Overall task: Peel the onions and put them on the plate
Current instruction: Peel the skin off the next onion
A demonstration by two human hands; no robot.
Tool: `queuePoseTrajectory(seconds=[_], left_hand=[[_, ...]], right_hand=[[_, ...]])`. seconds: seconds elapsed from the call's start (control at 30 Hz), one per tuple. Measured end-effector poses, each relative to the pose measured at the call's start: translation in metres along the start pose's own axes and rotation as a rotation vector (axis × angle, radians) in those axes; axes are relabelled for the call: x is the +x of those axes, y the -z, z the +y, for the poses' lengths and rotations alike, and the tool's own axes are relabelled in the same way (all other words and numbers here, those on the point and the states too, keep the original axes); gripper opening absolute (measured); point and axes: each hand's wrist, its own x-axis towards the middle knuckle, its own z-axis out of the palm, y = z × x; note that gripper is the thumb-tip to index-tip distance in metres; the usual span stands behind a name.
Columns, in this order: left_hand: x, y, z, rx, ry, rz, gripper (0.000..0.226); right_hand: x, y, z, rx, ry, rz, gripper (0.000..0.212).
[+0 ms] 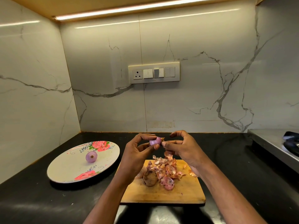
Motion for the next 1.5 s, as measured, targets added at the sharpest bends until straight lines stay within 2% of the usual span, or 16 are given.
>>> queuePoseTrajectory(seconds=[0.33, 0.67, 0.73, 0.8, 0.87, 1.03, 1.23, 1.5], left_hand=[[0.0, 0.0, -0.001, 0.049, 0.007, 0.004, 0.034], [-0.002, 0.002, 0.001, 0.04, 0.038, -0.058, 0.045], [-0.002, 0.004, 0.0, 0.067, 0.032, -0.061, 0.045], [-0.002, 0.003, 0.0, 0.068, 0.033, -0.052, 0.045], [-0.002, 0.003, 0.001, 0.024, 0.045, -0.032, 0.043], [-0.001, 0.004, 0.001, -0.044, 0.07, -0.006, 0.046], [0.001, 0.004, 0.002, -0.272, 0.158, 0.007, 0.042], [0.002, 0.003, -0.001, -0.227, 0.161, 0.034, 0.039]], right_hand=[[0.001, -0.001, 0.001, 0.057, -0.101, -0.05, 0.048], [0.003, -0.002, 0.0, 0.318, -0.216, -0.107, 0.045], [0.003, 0.0, -0.002, 0.401, -0.199, -0.098, 0.038], [0.003, 0.002, -0.006, 0.42, -0.166, -0.055, 0.041], [0.003, 0.004, -0.007, 0.348, -0.138, -0.005, 0.04], [0.001, 0.004, -0.002, -0.011, -0.005, 0.025, 0.017], [0.003, 0.001, 0.007, -0.462, 0.122, 0.021, 0.015], [0.002, -0.004, 0.0, -0.427, 0.338, 0.081, 0.027]])
